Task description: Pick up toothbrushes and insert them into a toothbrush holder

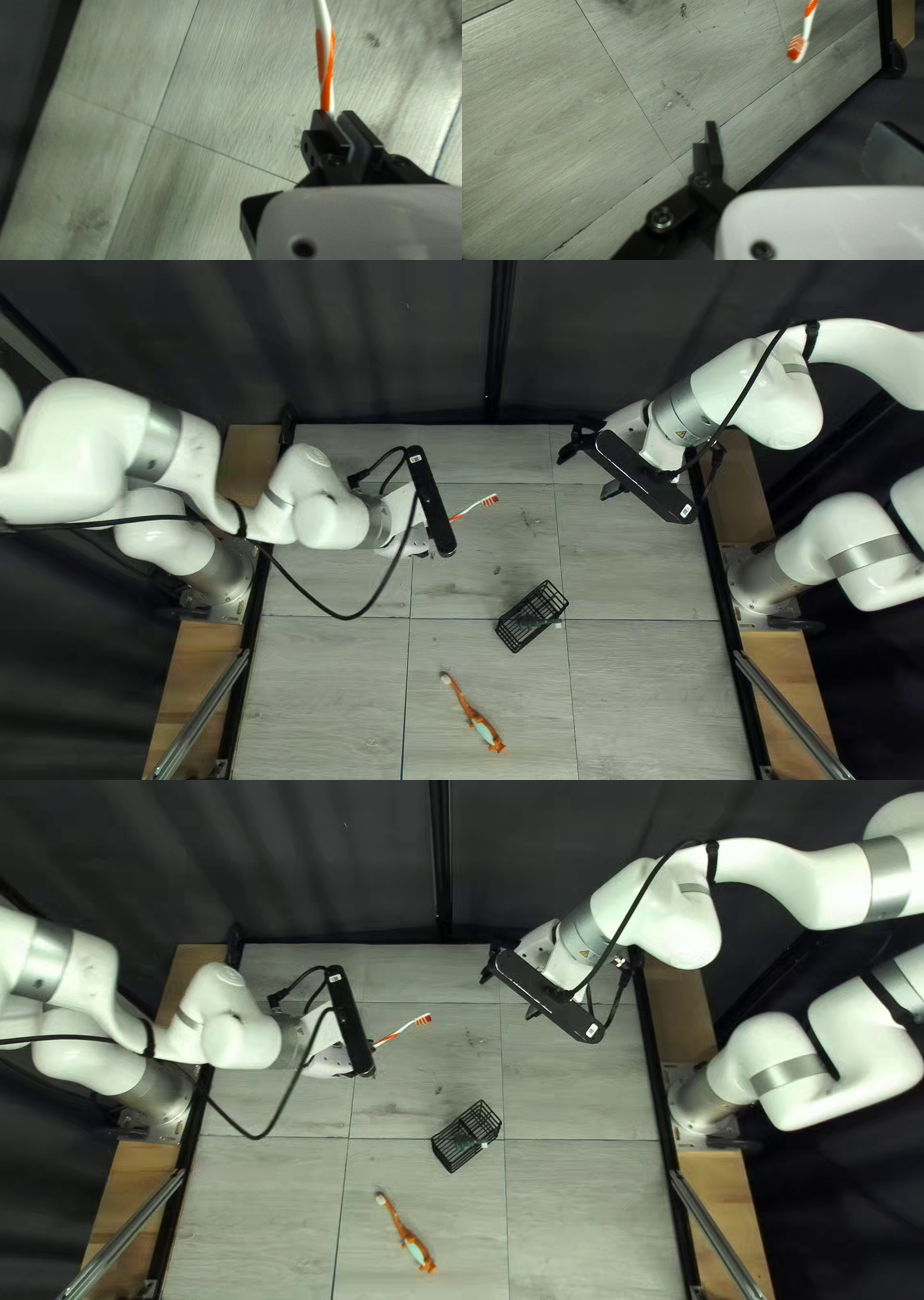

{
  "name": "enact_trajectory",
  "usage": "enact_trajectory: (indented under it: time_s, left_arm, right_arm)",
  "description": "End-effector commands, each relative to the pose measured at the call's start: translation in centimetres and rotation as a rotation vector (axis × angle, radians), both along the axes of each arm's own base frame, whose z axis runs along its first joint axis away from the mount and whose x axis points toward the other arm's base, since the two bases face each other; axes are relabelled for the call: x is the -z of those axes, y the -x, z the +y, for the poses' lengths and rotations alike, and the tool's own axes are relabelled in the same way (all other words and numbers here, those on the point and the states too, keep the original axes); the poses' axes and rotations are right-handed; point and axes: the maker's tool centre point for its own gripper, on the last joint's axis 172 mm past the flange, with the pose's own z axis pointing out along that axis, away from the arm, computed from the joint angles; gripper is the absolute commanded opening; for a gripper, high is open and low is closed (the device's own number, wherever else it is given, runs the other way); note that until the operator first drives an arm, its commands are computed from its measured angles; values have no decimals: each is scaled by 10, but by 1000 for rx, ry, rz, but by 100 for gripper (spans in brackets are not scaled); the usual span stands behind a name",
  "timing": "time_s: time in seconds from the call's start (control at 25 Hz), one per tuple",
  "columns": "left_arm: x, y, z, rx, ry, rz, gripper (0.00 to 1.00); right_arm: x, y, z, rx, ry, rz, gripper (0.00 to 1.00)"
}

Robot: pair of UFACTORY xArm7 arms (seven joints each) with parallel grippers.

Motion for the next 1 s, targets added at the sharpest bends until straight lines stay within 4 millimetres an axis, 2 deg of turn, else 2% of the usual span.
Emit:
enact_trajectory:
  time_s: [0.04,0.28,0.68,1.0]
  left_arm:
    - [-13,-5,1,44,7,-32,0]
    - [-21,-13,-2,112,7,-64,0]
    - [-36,-36,0,198,-14,-105,0]
    - [-37,-54,-9,283,-38,-172,0]
  right_arm:
    - [-3,-6,17,-115,65,-42,100]
    - [0,-6,26,-217,121,-63,100]
    - [0,-15,30,-281,156,-91,100]
    - [0,-15,29,-299,212,-139,100]
